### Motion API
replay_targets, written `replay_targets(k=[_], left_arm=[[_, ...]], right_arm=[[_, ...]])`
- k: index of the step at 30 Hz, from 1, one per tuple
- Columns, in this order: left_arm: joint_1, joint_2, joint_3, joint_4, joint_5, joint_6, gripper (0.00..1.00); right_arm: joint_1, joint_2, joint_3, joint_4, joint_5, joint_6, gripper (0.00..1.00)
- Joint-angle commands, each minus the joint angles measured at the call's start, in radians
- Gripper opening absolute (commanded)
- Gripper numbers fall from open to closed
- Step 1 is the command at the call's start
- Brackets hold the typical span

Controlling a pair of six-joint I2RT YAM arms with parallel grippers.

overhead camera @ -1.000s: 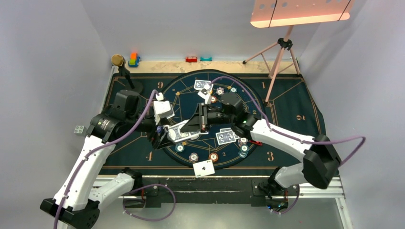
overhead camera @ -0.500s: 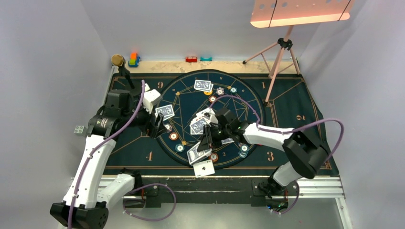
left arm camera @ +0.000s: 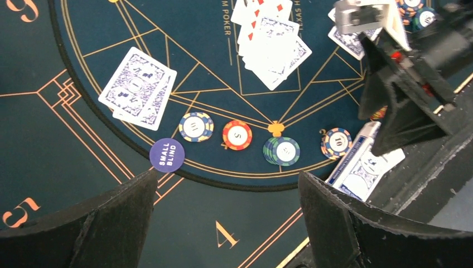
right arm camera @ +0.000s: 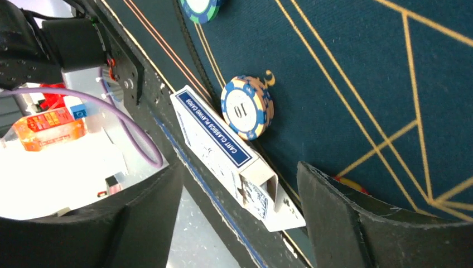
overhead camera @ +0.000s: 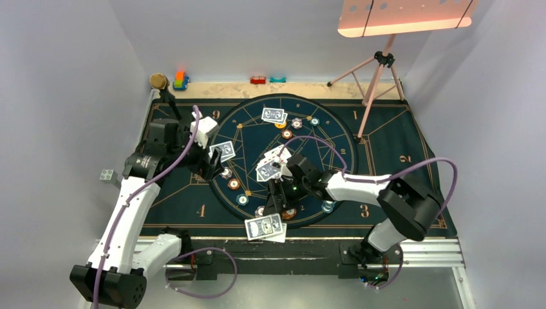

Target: Distribute texas hold em gaming equipment

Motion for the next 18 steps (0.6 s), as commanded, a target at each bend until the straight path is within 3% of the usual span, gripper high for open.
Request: replay_targets(k=[1, 4, 7, 11, 15, 18], left_arm=[[0.008, 0.011, -0.005, 0.083, -0.071, -0.029, 1.0], [0.01, 0.035, 0.0, 0.112, -0.145, -0.058, 1.0], [0.019, 0.078, 0.003, 0.151, -0.207, -0.092, 1.0], [0.069, 0.107, -0.009, 0.252, -0.236, -0.15, 1.0], [0.094, 0.146, -0.005, 0.311, -0.266, -0.138, 1.0], [0.094, 0.198, -0.019, 0.337, -0.309, -0.084, 1.0]], right_arm=[[0.005, -0.119, 0.039, -0.15, 0.093, -0.059, 0.8], [0.001, -0.221, 0.121, -0.285, 0.171, -0.084, 0.83], [-0.027, -0.312, 0.256, -0.463, 0.421, -0.142, 0.85], [-0.24, -0.365, 0.419, -0.598, 0.642, -0.158, 0.85], [-0.449, -0.376, 0.464, -0.575, 0.791, -0.159, 0.89], [-0.512, -0.382, 0.388, -0.371, 0.91, -0.235, 0.9]])
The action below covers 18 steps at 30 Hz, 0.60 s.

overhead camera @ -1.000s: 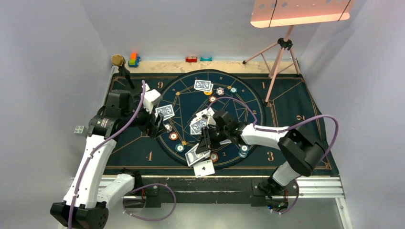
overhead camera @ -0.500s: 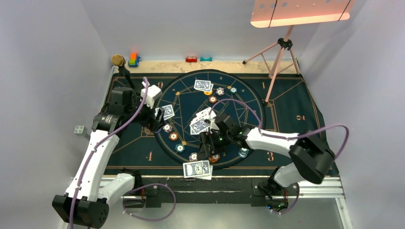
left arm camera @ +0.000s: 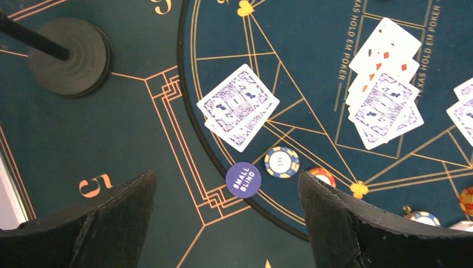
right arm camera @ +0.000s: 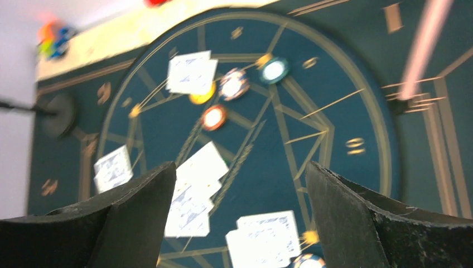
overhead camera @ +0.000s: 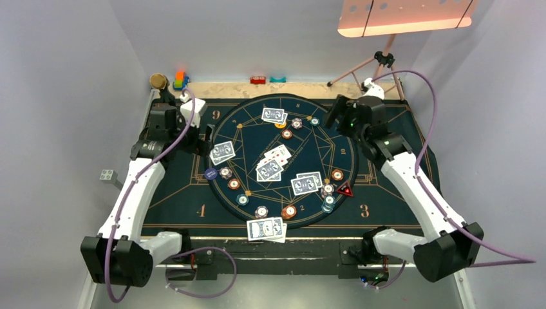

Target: Distribute texas hold em gaming equipment

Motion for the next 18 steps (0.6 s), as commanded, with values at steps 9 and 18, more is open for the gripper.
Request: replay_targets(k=[9, 18], left_arm=[[0.007, 0.157, -0.046, 0.162, -0.191, 0.011, 1.0], [0.045, 0.106, -0.249, 0.51, -0.049, -0.005, 1.0]], right_arm=[[-0.103, 0.048, -0.362, 0.656, 0.568, -0.426, 0.94], [-0.133, 0.104, -0.608, 1.095, 0.685, -0.517, 0.96]])
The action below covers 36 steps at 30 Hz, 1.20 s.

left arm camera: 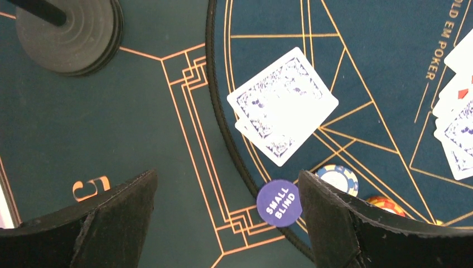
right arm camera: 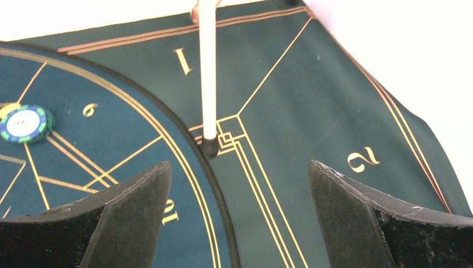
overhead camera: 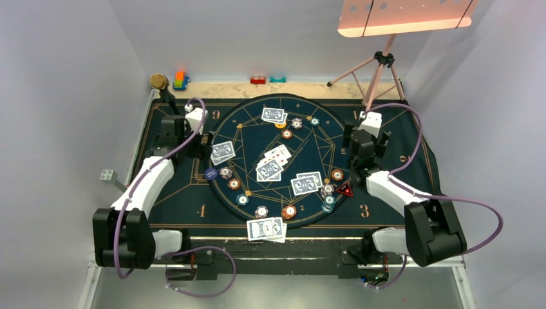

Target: Distribute texas hold em gaming equipment

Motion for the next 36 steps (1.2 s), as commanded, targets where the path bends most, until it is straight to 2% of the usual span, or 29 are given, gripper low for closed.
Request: replay_targets(k=[1, 5, 9, 11, 17, 19, 22, 25, 28, 31, 33, 34, 36], left_arm=[[0.027, -0.037, -0.088, 0.286, 0.085, -0.033, 1.0], [0.05, -0.068, -0.241, 0.581, 0.099, -0.085, 1.0], [0.077, -0.1, -0.427, 0.927, 0.04, -0.152, 1.0], [0.083, -0.097, -0.5, 1.051, 0.056, -0.157, 1.0], [0.088, 0.037, -0.633, 1.397, 0.0, -0.19, 0.99], [0.087, 0.084, -0.663, 1.5, 0.022, -0.18, 0.98], [0.088, 0.12, -0.64, 1.496, 0.03, -0.179, 0.98], [0.087, 0.098, -0.526, 1.246, 0.042, -0.172, 0.99], [0.087, 0.1, -0.529, 1.252, 0.057, -0.171, 1.0], [0.087, 0.103, -0.535, 1.273, 0.075, -0.171, 1.0], [0.086, 0.106, -0.539, 1.284, 0.074, -0.171, 1.0], [0.086, 0.105, -0.539, 1.282, 0.072, -0.171, 1.0], [0.086, 0.106, -0.54, 1.283, 0.071, -0.17, 1.0]], right_arm=[[-0.024, 0.017, -0.017, 0.26, 0.108, -0.024, 0.96], [-0.052, 0.03, -0.065, 0.334, 0.096, -0.008, 0.97], [-0.061, 0.039, -0.147, 0.546, 0.132, -0.047, 0.97], [-0.071, 0.037, -0.159, 0.554, 0.119, -0.031, 0.98], [-0.077, 0.096, -0.212, 0.692, 0.194, -0.001, 0.98], [-0.079, 0.092, -0.209, 0.678, 0.16, -0.004, 0.98], [-0.078, 0.088, -0.252, 0.759, 0.097, -0.043, 0.98], [-0.082, 0.093, -0.284, 0.839, -0.009, -0.079, 0.98], [-0.127, 0.079, -0.283, 0.794, -0.151, -0.078, 0.98], [-0.177, 0.103, -0.315, 0.85, -0.444, -0.149, 0.98], [-0.201, 0.129, -0.279, 0.827, -0.407, -0.115, 0.98], [-0.235, 0.126, -0.246, 0.739, -0.424, -0.064, 0.98], [-0.266, 0.119, -0.245, 0.73, -0.467, -0.042, 0.98]])
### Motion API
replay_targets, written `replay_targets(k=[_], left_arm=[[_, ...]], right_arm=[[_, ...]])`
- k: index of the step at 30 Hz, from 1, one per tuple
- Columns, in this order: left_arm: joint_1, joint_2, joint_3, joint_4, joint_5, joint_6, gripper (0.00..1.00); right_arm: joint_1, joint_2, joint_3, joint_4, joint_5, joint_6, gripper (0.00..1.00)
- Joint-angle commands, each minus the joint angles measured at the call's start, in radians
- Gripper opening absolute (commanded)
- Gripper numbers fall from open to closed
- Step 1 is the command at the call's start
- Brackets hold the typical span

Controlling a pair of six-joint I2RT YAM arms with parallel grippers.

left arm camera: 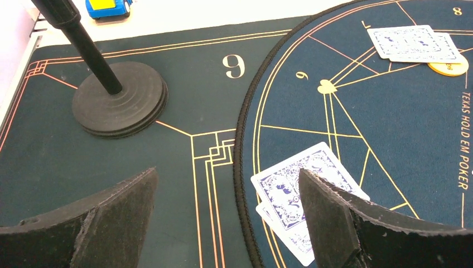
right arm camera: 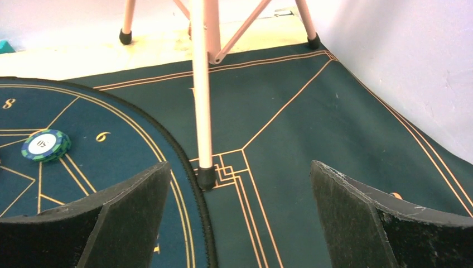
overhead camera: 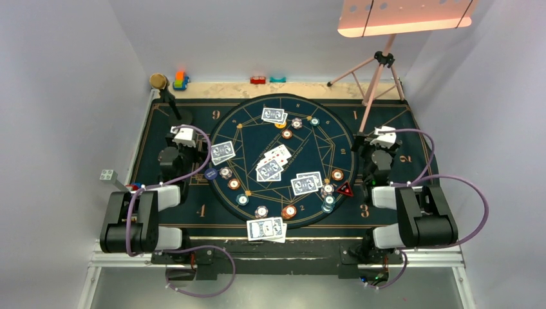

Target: Distribute texas hold em gaming equipment

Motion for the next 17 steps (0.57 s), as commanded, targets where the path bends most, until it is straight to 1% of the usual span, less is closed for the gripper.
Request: replay_targets(k=[1, 17], left_arm=[[0.005, -0.004, 0.009, 0.034, 0.026, -0.014, 1.0], [0.005, -0.004, 0.015, 0.025, 0.005, -0.014, 1.0]], right_arm=[[-0.059, -0.005, 0.04, 0.008, -0.14, 0.033, 0.98], [-0.059, -0.011, 0.033, 0.013, -0.133, 0.027, 0.98]])
